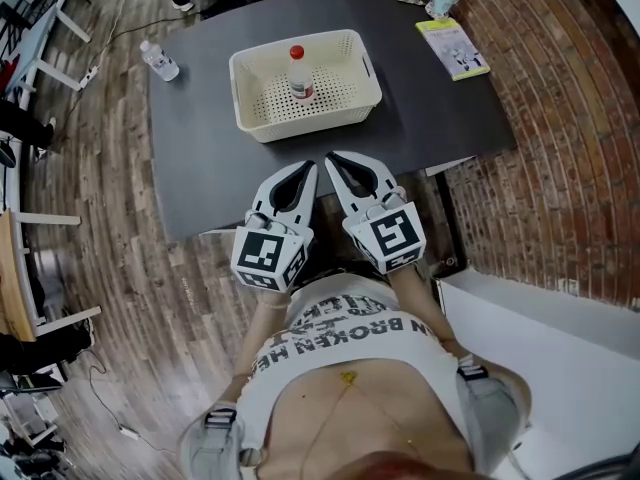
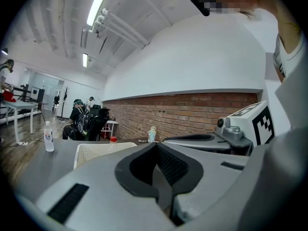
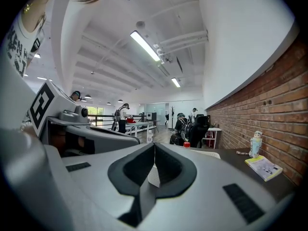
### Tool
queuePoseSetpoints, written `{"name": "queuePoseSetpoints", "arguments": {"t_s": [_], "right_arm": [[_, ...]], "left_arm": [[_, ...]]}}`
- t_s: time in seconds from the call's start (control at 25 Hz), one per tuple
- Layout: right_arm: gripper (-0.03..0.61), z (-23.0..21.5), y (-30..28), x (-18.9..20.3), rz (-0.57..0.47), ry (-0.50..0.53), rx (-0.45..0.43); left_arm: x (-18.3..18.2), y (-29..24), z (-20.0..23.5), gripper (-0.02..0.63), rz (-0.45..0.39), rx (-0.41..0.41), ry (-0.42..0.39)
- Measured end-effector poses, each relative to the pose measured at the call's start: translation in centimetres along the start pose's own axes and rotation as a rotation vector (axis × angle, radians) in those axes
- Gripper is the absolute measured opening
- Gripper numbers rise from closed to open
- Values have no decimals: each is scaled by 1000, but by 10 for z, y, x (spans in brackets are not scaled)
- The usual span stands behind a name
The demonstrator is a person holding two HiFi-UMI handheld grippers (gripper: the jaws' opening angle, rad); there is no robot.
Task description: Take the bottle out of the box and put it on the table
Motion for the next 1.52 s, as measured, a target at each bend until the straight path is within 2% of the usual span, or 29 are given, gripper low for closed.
{"name": "queuePoseSetpoints", "arguments": {"t_s": [0.52,0.96,1.52], "right_arm": [[9,21,-38,-1,3,-3,39],[9,26,-47,3,19,-17,71],[8,-10,-97,-8,-2,-22,-12]], "left_arm": [[0,9,44,8,11,45,-4],[4,18,58,8,17,50,13],[-12,-23,89,8,2,-18,20]]}}
Point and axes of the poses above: the fingertips, and each gripper's own axes: y backward along the fingers, z to its left, x out of its underside, the point moved 5 cm from there along y, backward along the fingers, and after that the axes turned 10 degrees about x, right-handed, at the moved point
